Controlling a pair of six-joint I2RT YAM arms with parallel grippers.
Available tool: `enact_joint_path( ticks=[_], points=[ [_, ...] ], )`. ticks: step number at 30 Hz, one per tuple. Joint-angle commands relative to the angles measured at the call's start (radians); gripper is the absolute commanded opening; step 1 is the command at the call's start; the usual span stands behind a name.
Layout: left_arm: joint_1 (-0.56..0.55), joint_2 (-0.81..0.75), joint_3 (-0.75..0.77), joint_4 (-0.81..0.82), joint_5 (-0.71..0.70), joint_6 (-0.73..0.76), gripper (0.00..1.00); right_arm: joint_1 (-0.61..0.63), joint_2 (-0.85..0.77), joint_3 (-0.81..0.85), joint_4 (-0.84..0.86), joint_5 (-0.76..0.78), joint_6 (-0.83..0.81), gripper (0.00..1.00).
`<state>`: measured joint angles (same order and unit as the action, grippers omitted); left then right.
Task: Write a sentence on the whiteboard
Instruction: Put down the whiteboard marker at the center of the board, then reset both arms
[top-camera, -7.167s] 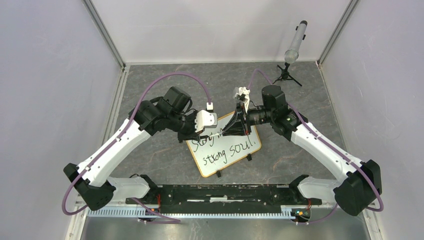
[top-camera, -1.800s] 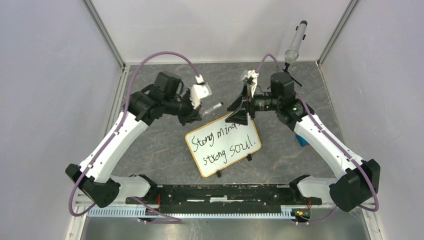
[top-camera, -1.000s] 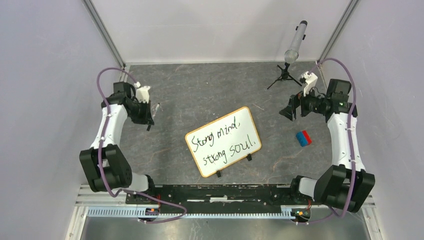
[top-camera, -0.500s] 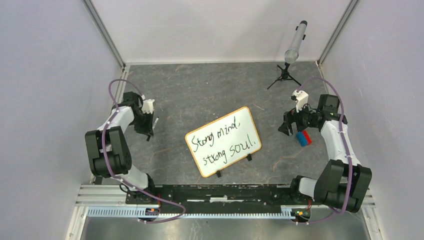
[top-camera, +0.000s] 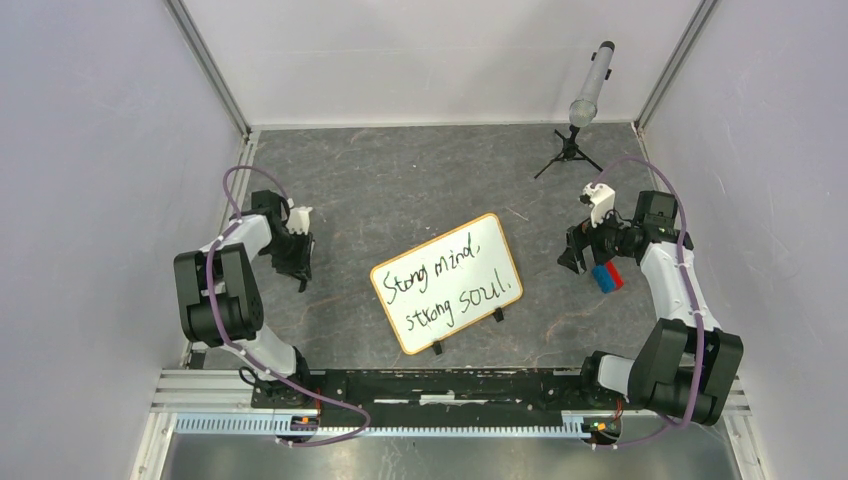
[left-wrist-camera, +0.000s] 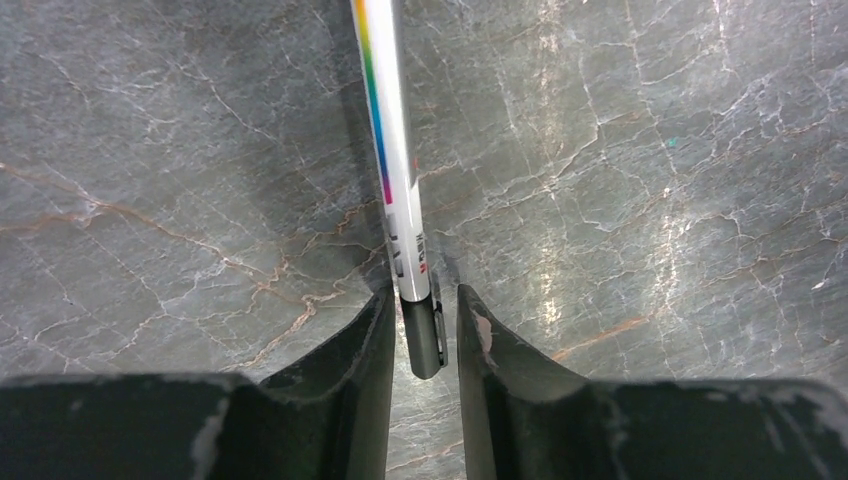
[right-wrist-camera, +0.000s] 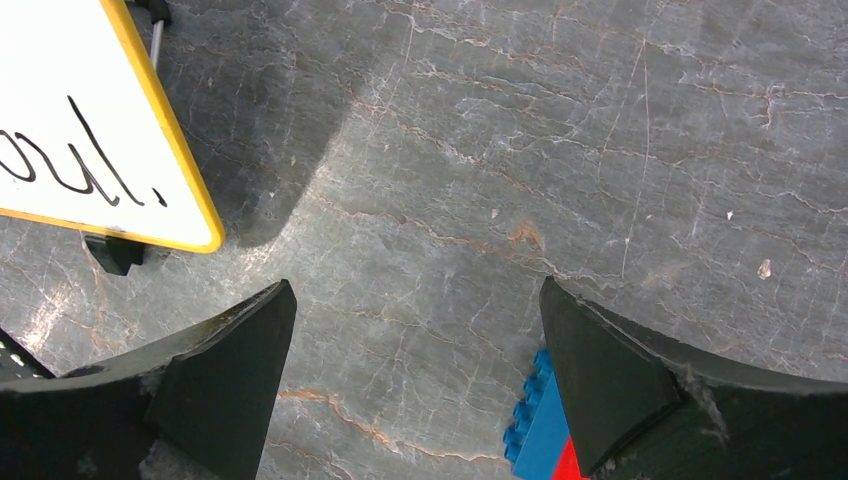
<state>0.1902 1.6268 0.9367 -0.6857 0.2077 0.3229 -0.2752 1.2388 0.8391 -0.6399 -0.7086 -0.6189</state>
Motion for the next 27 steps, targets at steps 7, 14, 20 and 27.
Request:
enact_joint_path(
  ticks=[7, 14, 20, 27],
  points=[
    [0.001, -0.066, 0.096, -0.081, 0.024, 0.025, 0.66, -0.002, 0.011, 0.097, -0.014, -0.004, -0.024, 0.98],
    [0.005, -0.106, 0.399, -0.219, 0.094, 0.062, 1.00, -0.050, 0.051, 0.264, -0.031, 0.002, -0.010, 0.98],
    [0.032, -0.104, 0.577, -0.218, 0.144, -0.026, 1.00, -0.130, 0.089, 0.388, -0.032, -0.011, -0.018, 0.98],
    [0.064, -0.095, 0.582, -0.129, 0.201, -0.172, 1.00, -0.144, 0.098, 0.375, 0.016, -0.025, 0.015, 0.98]
  ],
)
